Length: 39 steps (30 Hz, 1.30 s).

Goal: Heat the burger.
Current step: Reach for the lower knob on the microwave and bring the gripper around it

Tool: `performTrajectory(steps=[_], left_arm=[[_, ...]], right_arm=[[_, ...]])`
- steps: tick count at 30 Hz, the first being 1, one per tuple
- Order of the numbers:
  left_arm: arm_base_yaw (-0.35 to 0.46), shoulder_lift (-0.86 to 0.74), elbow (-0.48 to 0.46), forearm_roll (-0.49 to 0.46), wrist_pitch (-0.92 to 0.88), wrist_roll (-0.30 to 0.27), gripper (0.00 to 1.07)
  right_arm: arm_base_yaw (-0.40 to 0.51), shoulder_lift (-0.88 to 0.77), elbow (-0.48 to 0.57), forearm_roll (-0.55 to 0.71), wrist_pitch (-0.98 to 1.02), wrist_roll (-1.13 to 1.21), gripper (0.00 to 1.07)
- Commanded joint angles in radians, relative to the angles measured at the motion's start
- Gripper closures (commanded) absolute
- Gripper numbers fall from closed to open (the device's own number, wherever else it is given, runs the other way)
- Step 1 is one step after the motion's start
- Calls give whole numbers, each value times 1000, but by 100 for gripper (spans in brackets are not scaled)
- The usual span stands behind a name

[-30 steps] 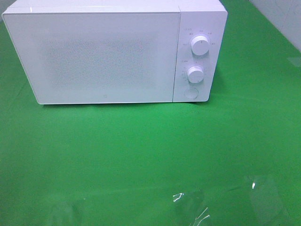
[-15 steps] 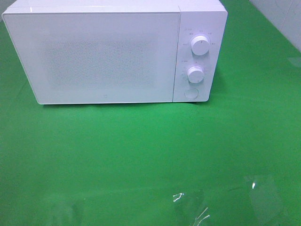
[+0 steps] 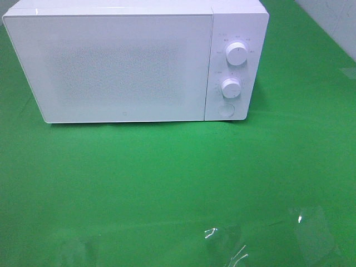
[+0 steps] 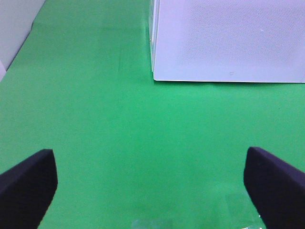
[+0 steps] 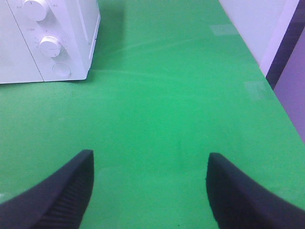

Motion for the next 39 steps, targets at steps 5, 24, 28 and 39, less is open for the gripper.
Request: performTrajectory(steps=[5,24,28,39], left_arm=[[3,-25,4,-9,-6,2,6],[3,-25,4,-9,-6,3,6],[3,-25,4,-9,-6,3,6],[3,-25,4,-9,-6,3,6]], right_arm=[[10,-25,-16,-3,-29,37,43],[10,154,62,4,-377,58,43],[10,178,113,4,-463,75,43],[10,204,216,-23,-706,77,43]])
